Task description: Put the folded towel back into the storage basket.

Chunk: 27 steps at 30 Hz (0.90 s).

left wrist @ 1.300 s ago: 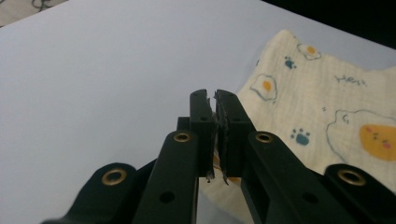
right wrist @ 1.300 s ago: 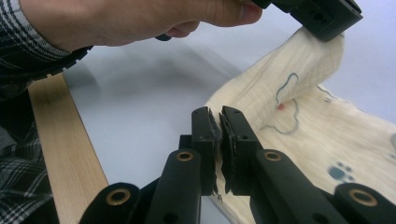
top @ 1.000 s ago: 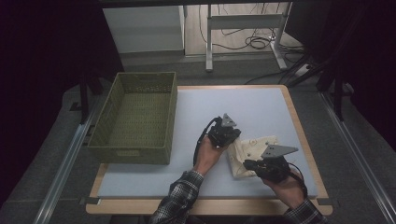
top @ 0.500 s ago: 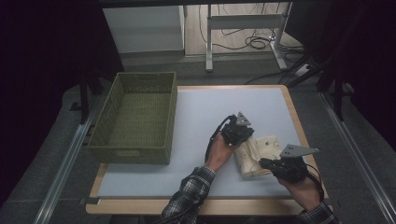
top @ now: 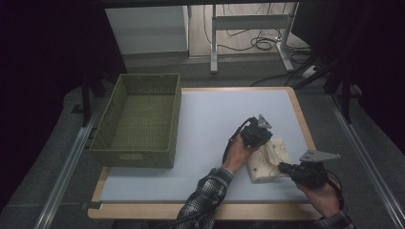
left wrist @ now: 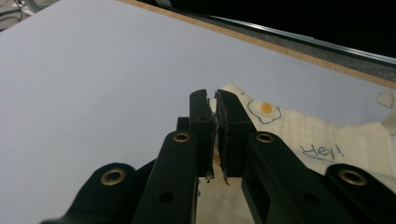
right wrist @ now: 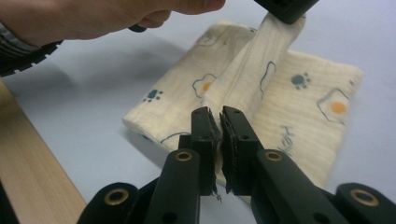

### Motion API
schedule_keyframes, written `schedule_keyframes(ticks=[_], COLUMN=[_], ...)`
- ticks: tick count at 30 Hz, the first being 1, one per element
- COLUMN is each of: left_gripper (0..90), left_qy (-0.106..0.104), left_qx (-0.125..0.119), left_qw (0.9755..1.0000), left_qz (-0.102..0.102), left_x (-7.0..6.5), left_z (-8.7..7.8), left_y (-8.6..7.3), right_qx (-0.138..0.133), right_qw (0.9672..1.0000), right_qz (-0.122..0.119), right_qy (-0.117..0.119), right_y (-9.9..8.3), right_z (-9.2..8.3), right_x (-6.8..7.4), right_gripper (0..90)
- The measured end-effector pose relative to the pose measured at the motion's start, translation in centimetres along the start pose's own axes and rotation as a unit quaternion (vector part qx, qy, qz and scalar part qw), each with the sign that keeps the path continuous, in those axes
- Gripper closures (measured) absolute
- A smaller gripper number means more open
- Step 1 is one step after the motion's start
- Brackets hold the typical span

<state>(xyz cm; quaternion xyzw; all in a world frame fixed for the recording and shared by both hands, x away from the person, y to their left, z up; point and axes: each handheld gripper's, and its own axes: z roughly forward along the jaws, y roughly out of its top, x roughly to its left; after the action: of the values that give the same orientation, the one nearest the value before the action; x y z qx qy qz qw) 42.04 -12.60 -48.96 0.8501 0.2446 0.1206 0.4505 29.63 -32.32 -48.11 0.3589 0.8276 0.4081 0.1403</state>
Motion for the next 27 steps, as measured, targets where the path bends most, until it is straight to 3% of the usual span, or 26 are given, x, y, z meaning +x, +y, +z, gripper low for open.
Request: schedule_keyframes(ticks=[6,7,11,15,20,27], left_gripper=[84.5,81.3,54.2,42.9,38.0,37.4], left_qy=[-0.001,0.002,0.009,0.016,0.015,0.024], left_qx=[0.012,0.009,-0.008,-0.016,-0.022,-0.009], left_qw=[0.9999,1.0,0.9999,0.9997,0.9993,0.9995], left_qz=[0.003,0.001,-0.007,-0.013,-0.027,-0.021], left_x=[-0.4,-0.5,-0.6,-0.1,0.5,1.2], left_z=[1.4,1.5,1.3,0.3,-1.1,-2.8], left_y=[0.3,0.4,0.5,0.2,-0.6,-2.2], right_qx=[0.006,0.007,0.011,0.009,0.008,-0.004], right_qw=[0.9999,0.9998,0.9995,0.9988,0.9973,0.9965], right_qz=[0.014,0.015,0.019,0.02,0.024,0.03], right_qy=[-0.007,-0.009,-0.021,-0.043,-0.068,-0.078], right_y=[-1.0,-1.1,-1.6,-2.1,-2.4,-1.4], right_z=[0.0,0.1,0.2,-0.3,-1.9,-3.0], right_x=[-0.7,-0.8,-1.3,-1.7,-2.5,-3.0], right_gripper=[83.5,83.3,79.3,72.6,68.4,66.5])
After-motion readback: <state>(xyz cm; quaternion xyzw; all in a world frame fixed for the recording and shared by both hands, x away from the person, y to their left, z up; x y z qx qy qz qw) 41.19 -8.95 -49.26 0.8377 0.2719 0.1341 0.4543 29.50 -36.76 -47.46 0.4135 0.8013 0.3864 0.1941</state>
